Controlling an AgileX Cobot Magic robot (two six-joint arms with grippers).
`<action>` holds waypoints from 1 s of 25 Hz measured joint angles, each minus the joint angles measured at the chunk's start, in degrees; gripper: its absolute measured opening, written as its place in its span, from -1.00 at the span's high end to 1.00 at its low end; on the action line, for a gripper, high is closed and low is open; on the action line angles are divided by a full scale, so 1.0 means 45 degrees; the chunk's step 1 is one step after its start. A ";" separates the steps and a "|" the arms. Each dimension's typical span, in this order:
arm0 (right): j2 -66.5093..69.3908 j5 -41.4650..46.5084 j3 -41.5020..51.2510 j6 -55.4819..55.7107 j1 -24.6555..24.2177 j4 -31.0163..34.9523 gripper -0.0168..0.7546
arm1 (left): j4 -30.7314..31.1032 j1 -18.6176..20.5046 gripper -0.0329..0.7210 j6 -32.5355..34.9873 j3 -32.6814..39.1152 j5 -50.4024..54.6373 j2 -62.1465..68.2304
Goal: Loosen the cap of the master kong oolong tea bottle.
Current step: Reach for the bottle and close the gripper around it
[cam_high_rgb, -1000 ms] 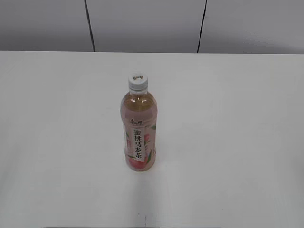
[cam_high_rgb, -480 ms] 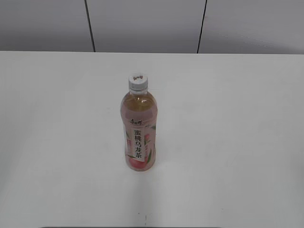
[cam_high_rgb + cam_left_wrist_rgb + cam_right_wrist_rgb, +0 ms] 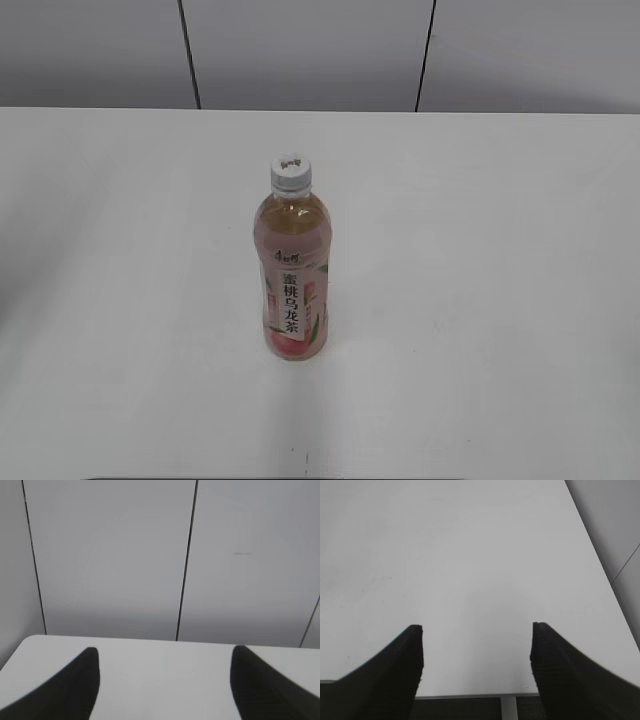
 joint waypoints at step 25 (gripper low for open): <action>0.0000 -0.0005 0.0000 0.0000 0.0000 0.0000 -0.37 | 0.4690 0.0000 -0.28 -0.2299 0.0658 -1.4934 1.4113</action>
